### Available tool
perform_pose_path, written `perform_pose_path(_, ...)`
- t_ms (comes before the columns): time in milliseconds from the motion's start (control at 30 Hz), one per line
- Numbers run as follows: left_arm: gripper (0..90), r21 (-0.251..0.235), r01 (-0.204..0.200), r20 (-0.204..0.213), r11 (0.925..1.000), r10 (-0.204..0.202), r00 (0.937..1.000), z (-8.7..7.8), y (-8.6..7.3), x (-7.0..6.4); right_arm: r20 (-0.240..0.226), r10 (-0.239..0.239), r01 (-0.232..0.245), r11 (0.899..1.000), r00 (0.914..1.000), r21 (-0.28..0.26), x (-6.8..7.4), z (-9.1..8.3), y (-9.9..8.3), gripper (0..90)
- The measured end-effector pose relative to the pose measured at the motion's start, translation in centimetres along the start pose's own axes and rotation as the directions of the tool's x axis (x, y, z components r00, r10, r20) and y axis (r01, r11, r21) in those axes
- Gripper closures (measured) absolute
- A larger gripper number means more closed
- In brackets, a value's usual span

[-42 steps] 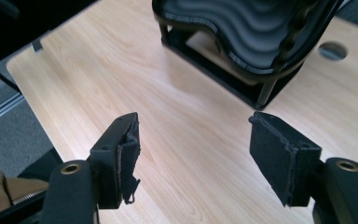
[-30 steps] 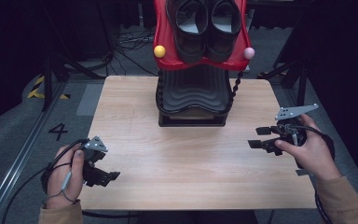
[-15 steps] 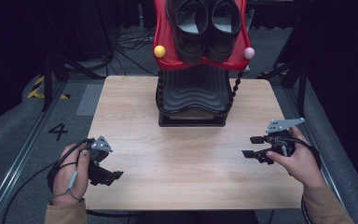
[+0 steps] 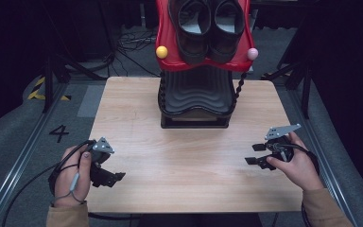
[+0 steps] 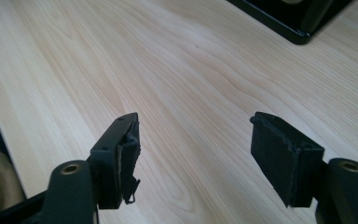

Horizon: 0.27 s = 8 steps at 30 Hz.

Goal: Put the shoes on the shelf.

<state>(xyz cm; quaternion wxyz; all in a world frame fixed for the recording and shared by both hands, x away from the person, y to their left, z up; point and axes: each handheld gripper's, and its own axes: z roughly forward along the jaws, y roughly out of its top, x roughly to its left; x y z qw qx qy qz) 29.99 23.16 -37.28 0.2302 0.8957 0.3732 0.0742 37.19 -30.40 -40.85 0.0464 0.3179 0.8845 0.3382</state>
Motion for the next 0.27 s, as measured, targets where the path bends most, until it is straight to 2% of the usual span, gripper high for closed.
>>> perform_pose_path(100, 16.8, -0.002, 0.047, -0.016, 0.9989, -0.047, 0.9988, 0.18, -0.2, 0.41, 0.015, -0.015, 0.015, 1.0, 0.9998, 0.018, -0.35, 0.02, -0.24, 34.0)
perform_pose_path(167, 16.8, -0.004, 0.088, -0.024, 0.9961, -0.088, 0.9958, 0.35, -0.32, 0.61, 0.019, 0.001, -0.002, 1.0, 0.9998, 0.013, -0.66, 0.05, -0.49, 33.5)
perform_pose_path(267, 16.9, -0.009, 0.095, -0.044, 0.9955, -0.095, 0.9945, 0.41, -0.31, 0.86, 0.021, 0.01, -0.011, 1.0, 0.9997, 0.013, -0.91, 0.15, -0.76, 33.2)
